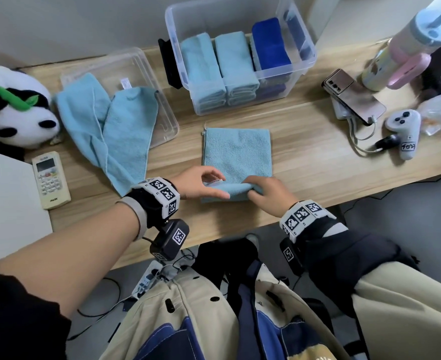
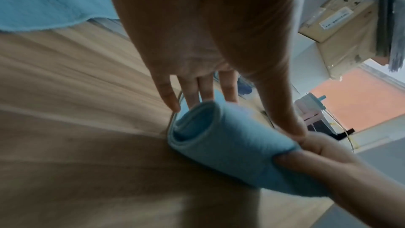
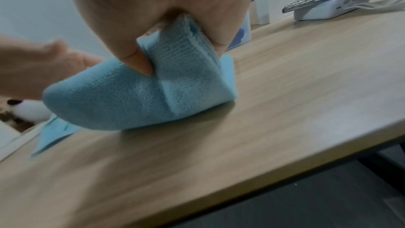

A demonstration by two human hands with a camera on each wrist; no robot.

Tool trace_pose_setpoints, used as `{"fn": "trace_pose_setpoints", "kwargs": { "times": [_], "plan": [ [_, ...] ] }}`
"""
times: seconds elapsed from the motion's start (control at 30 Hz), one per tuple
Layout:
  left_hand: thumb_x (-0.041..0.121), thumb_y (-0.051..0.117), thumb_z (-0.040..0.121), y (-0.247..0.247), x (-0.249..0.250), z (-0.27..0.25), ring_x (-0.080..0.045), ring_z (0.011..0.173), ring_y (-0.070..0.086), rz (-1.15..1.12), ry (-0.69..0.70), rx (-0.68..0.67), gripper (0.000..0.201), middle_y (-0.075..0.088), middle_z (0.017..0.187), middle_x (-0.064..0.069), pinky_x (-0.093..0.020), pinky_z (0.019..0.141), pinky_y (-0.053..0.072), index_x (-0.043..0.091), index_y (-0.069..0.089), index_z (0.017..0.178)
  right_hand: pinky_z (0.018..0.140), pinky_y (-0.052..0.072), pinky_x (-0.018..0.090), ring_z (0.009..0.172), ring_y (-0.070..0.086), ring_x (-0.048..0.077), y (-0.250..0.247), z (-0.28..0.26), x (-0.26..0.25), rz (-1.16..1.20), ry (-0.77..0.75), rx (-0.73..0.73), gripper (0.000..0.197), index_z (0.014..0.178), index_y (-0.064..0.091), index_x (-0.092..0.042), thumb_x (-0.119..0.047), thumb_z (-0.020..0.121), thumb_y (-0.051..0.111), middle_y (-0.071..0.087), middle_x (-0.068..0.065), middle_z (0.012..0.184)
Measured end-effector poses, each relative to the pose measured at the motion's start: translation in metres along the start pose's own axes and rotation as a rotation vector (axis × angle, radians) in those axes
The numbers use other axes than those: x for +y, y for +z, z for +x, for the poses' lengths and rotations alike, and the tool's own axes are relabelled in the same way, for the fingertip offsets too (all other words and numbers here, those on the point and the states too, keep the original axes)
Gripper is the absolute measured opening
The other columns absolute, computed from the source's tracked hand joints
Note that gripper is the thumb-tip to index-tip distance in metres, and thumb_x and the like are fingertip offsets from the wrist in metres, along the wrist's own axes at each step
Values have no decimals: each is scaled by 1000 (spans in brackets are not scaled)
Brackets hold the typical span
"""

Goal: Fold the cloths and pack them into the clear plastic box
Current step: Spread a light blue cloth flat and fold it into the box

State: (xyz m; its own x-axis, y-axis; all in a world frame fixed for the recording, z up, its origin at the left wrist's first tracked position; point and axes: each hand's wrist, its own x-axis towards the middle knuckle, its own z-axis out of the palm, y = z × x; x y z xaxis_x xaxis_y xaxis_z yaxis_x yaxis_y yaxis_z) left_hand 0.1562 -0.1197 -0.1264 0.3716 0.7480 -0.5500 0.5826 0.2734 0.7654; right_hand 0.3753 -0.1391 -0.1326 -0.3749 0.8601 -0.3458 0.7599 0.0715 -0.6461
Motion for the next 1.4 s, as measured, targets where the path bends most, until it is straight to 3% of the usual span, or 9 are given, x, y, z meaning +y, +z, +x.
{"fn": "trace_pose_setpoints", "kwargs": {
  "times": [0.1,0.23,0.47,0.6,0.77,0.87,1.1,1.23,1.4],
  "plan": [
    [16,77,74,2,-9,5,-10,95,53,121,8,15,43,60,102,-1,-9,70,37,7,62,113,73,40,25,91,61,22,-9,4,0,92,51,66,20,104,64,-18,-15,85,59,69,4,93],
    [13,65,85,0,-18,10,-6,75,53,-6,-36,185,20,59,88,-7,-16,62,37,2,63,102,75,43,25,84,58,14,-17,5,10,235,200,223,27,104,62,-18,-29,80,70,65,1,89],
    [16,68,82,3,-21,16,-22,92,60,-335,-111,289,23,64,100,-12,-36,88,49,13,53,98,71,45,30,78,61,23,-15,5,31,300,349,199,24,109,63,-7,-14,86,61,69,13,87],
    [2,66,81,3,-25,23,-20,96,58,-270,-160,256,38,62,105,-16,-29,83,48,1,50,116,74,48,34,83,62,25,-12,8,30,240,417,221,23,108,61,-12,-19,86,60,67,10,89],
    [11,64,85,-2,-30,31,-21,80,54,-129,-238,260,13,60,85,-13,-30,74,43,10,55,94,67,37,26,82,57,23,-8,11,31,122,478,157,22,105,59,-9,-20,85,58,66,7,89],
    [13,64,85,-1,-32,37,-22,71,54,-138,-305,256,22,60,73,-10,-33,69,44,20,48,72,65,35,25,76,52,19,-9,16,31,101,525,209,26,100,50,-13,-21,80,63,55,-5,75],
    [12,56,91,-3,-25,41,-13,48,47,-222,-434,257,19,53,66,-4,-17,36,39,19,45,76,79,42,31,97,54,24,-13,31,21,-5,129,425,24,98,59,-13,-24,78,52,58,4,102],
    [8,56,89,-10,-21,41,-10,38,45,-360,-499,228,22,51,67,-6,-11,31,32,20,45,74,95,38,33,111,50,17,-10,36,8,-143,-92,136,46,112,57,-21,-49,75,53,58,-3,115],
    [11,58,87,-20,-17,34,-15,49,50,-471,-522,201,15,54,72,-5,-11,31,34,19,52,77,104,28,34,126,41,19,-2,43,-3,-339,-77,-124,63,133,41,-27,-22,74,62,47,-4,134]
  ]
}}
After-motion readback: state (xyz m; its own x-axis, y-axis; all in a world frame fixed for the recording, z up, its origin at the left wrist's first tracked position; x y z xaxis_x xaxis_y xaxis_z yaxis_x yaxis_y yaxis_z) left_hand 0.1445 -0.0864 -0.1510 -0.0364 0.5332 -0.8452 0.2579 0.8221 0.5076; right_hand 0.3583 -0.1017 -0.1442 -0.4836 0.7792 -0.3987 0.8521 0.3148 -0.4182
